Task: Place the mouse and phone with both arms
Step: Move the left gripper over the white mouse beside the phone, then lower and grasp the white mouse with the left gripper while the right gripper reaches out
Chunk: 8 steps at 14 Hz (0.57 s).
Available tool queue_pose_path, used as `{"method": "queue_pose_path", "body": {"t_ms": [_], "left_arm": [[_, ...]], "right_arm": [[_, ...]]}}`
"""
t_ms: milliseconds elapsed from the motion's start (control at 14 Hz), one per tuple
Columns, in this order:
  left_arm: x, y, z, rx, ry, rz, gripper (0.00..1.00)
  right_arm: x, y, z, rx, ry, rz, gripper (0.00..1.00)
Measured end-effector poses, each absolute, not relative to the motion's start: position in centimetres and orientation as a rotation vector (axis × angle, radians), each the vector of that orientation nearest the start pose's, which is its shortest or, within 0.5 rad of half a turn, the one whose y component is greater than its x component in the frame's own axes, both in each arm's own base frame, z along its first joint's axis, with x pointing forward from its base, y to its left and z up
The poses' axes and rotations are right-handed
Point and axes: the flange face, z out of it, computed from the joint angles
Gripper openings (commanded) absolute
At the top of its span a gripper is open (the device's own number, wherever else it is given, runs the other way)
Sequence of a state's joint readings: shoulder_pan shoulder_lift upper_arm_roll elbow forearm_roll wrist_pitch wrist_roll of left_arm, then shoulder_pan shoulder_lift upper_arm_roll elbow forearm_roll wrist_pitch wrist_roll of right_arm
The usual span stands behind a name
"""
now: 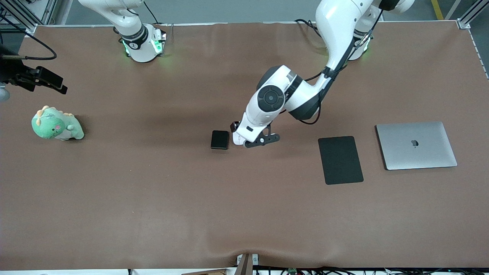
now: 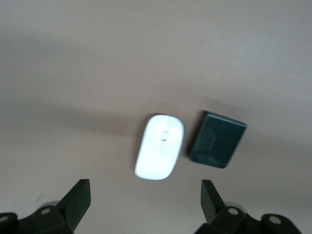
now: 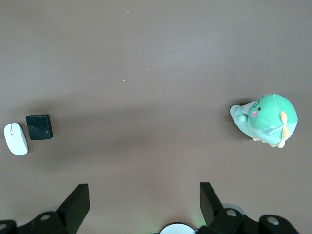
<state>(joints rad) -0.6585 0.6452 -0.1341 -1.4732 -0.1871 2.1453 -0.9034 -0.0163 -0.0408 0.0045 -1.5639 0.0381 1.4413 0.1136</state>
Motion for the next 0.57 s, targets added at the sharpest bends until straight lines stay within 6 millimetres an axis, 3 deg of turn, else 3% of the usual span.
{"method": "queue_pose_path", "body": {"t_ms": [214,569], "left_arm": [[50.6,-51.9,29.3,-3.29,-0.379,0.217,1.0],[47.7,-54.6,27.4,-3.222,-0.19,0.096,1.0]], "right_arm": [[53.4,-0.2,63.1,-3.099,0.19,0.147,1.0],[54.6,-0.2,61.5,-3.098,0.192,0.183,1.0]]}}
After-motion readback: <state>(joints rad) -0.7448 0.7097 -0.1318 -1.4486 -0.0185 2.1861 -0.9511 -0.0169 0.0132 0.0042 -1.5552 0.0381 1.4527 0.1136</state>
